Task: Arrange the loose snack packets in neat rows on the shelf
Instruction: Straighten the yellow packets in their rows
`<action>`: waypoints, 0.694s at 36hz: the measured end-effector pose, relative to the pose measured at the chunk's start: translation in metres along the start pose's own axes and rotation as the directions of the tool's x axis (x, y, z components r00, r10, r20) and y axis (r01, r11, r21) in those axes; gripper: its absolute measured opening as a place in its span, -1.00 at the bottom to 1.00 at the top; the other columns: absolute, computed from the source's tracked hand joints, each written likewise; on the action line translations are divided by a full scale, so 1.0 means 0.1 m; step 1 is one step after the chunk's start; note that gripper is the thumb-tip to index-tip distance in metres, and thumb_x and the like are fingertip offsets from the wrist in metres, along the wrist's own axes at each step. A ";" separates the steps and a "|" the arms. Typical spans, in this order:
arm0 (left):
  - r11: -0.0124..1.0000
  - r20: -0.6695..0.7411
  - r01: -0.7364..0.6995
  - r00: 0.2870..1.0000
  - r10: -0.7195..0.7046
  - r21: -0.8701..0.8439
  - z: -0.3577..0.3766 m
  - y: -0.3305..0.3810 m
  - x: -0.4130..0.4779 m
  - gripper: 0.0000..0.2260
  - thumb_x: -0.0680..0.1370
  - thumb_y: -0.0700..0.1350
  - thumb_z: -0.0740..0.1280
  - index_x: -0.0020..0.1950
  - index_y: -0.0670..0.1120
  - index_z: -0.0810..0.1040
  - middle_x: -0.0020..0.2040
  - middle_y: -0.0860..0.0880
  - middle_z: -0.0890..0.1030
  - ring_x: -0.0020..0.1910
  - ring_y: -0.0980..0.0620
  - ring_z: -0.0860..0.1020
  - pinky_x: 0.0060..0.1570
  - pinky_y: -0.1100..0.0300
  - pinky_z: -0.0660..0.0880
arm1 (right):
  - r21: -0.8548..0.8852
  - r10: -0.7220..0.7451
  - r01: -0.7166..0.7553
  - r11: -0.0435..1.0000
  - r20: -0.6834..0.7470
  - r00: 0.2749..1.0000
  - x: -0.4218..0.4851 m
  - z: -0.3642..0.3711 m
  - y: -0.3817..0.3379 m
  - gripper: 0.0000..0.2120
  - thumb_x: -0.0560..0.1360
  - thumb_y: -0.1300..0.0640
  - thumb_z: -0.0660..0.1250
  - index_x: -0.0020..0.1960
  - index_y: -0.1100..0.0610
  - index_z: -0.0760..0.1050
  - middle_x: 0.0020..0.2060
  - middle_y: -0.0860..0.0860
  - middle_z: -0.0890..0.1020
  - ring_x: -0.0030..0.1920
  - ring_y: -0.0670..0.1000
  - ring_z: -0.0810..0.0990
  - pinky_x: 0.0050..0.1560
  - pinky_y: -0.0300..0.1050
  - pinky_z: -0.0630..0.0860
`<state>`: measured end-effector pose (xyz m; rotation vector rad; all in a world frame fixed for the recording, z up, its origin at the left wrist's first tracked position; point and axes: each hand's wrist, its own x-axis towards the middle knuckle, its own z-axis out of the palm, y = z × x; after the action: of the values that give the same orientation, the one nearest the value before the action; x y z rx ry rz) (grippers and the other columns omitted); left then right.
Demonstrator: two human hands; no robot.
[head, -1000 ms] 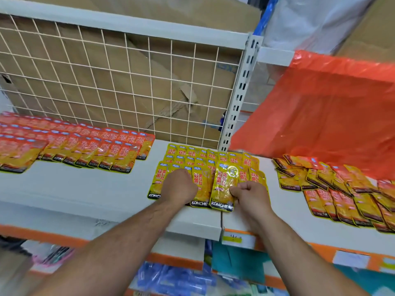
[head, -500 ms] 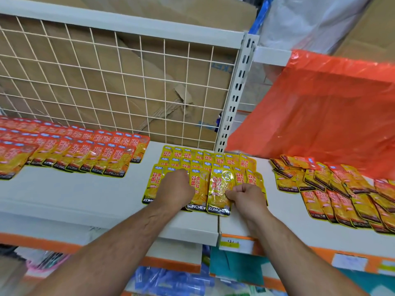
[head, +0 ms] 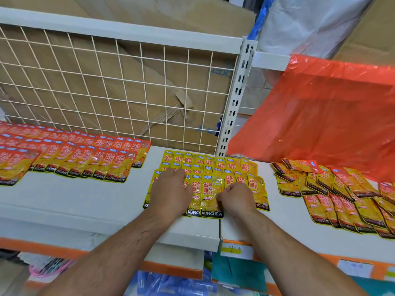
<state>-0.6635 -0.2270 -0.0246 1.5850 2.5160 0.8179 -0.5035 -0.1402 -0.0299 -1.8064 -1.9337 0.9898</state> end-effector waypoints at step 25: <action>0.926 0.141 -0.376 0.919 0.369 0.024 0.28 0.28 -0.03 -0.58 0.48 0.12 0.24 0.28 0.01 0.55 0.17 0.02 0.59 0.22 -0.07 0.49 0.21 0.00 0.39 | -0.413 -0.293 0.197 0.889 -0.184 0.938 -0.33 -0.13 0.19 -0.79 0.46 -0.04 0.31 0.00 0.06 0.56 -0.04 0.01 0.63 0.08 0.13 0.54 -0.07 -0.04 0.42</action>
<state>-0.6305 -0.2088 -0.0362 2.0997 2.1897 0.6507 -0.4759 -0.1688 -0.0259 -1.7105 -2.2415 0.2947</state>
